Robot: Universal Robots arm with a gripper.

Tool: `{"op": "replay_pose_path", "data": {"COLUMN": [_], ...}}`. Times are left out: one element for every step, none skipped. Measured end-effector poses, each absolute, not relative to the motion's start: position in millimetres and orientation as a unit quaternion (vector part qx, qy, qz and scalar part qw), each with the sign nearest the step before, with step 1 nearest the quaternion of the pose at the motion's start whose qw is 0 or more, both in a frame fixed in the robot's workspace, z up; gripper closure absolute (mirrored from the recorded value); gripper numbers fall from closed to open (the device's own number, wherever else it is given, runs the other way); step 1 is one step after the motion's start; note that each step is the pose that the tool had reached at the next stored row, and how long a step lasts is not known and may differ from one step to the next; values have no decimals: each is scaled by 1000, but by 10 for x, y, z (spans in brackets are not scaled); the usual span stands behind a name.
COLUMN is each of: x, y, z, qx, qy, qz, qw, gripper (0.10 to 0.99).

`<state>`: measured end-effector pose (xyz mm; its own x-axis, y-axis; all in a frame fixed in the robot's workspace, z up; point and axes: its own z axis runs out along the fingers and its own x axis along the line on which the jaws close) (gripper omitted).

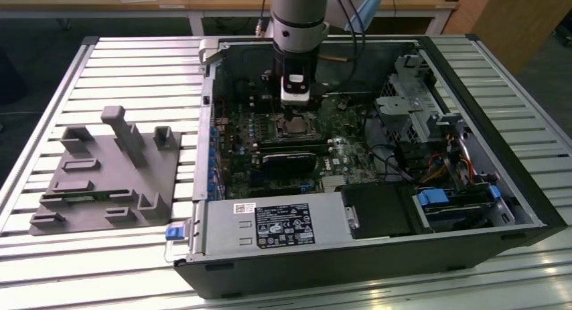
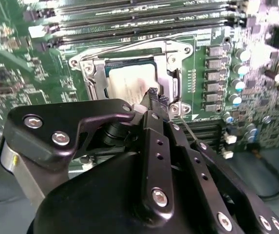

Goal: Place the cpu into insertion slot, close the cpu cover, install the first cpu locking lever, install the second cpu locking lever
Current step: 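Close the cpu cover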

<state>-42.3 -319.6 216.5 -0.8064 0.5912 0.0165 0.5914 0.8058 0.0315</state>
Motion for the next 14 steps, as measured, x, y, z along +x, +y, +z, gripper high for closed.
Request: {"op": "replay_pose_path", "data": {"x": [-423,-423,-423,-423,-423,-423,-423,-423,-423,-423,-423,-423,-423,-423], "y": [-3196,-3196,-3196,-3196,-3196,-3196,-3196,-3196,-3196,-3196,-3196,-3196,-3196,-3197], "z": [2164,2163,2163,2162,2162,2161,2161,2161,2160,2160,2160,2159,2158,2155], "qx": [-302,-293,-285,-276,-267,-259,-250,-241,-232,-224,-216,-209,-202,-196], "qy": [-953,-956,-958,-961,-963,-966,-968,-970,-973,-974,-976,-978,-979,-980], "qz": [-17,-17,-17,-17,-17,-17,-17,-17,-17,-17,-17,-17,-17,-17], "qw": [3,3,3,4,4,4,4,4,4,5,5,5,4,4], "gripper": [980,980,980,980,980,980,980,980,980,980,980,980,980,980]}}
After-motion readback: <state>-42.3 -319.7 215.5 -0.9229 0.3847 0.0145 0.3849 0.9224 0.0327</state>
